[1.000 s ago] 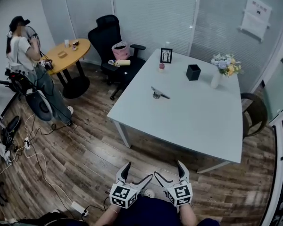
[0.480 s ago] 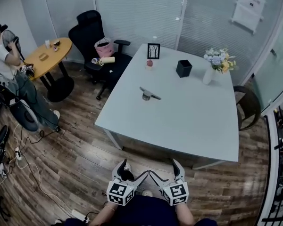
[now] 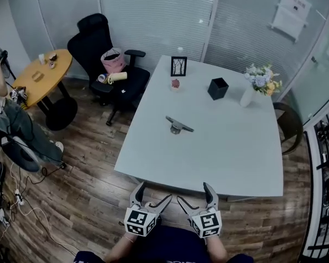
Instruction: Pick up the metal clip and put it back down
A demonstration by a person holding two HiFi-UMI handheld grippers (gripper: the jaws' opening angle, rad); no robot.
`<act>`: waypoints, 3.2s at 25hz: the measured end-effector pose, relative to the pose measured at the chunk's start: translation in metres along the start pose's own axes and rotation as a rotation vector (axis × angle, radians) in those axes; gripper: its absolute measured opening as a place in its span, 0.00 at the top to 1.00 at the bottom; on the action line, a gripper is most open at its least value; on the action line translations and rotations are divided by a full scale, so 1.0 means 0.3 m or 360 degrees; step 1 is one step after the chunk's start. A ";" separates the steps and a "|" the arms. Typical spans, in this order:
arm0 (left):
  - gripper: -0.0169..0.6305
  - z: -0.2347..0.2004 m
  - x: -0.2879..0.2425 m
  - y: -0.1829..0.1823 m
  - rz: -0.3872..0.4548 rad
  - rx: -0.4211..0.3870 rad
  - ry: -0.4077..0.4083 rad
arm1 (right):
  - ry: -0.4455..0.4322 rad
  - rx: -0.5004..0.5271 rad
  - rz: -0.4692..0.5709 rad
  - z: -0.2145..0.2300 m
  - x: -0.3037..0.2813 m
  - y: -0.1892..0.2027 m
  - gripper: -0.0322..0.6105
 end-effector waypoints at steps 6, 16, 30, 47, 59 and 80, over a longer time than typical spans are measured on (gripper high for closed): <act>0.28 -0.157 -0.074 -0.080 0.0043 -0.0043 0.0115 | 0.0107 0.0006 0.0008 -0.024 -0.138 -0.047 0.23; 0.28 -0.248 -0.130 -0.129 0.0066 -0.0079 0.0188 | 0.0123 -0.0035 -0.0010 -0.027 -0.250 -0.070 0.23; 0.28 -0.247 -0.209 -0.184 0.0062 -0.0051 -0.0011 | -0.0022 0.0112 0.0020 0.128 -0.377 -0.180 0.24; 0.28 -0.299 -0.270 -0.210 0.0054 -0.0008 -0.0242 | -0.0140 0.0549 -0.0057 0.425 -0.761 -0.333 0.34; 0.28 -0.360 -0.273 -0.213 0.0004 0.0076 -0.0408 | -0.0287 0.0557 -0.0392 0.508 -1.048 -0.191 0.35; 0.28 -0.397 -0.260 -0.203 -0.0024 0.0169 -0.0584 | -0.0349 0.0701 -0.0689 0.525 -1.230 -0.046 0.70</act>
Point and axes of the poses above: the fingertips, and each gripper's own axes: x backward along the fingers, z to its right, y out of its underside, the point moved 10 cm from there along x, backward along the fingers, and after that the axes turned 2 degrees about z, right-handed, at the moved point
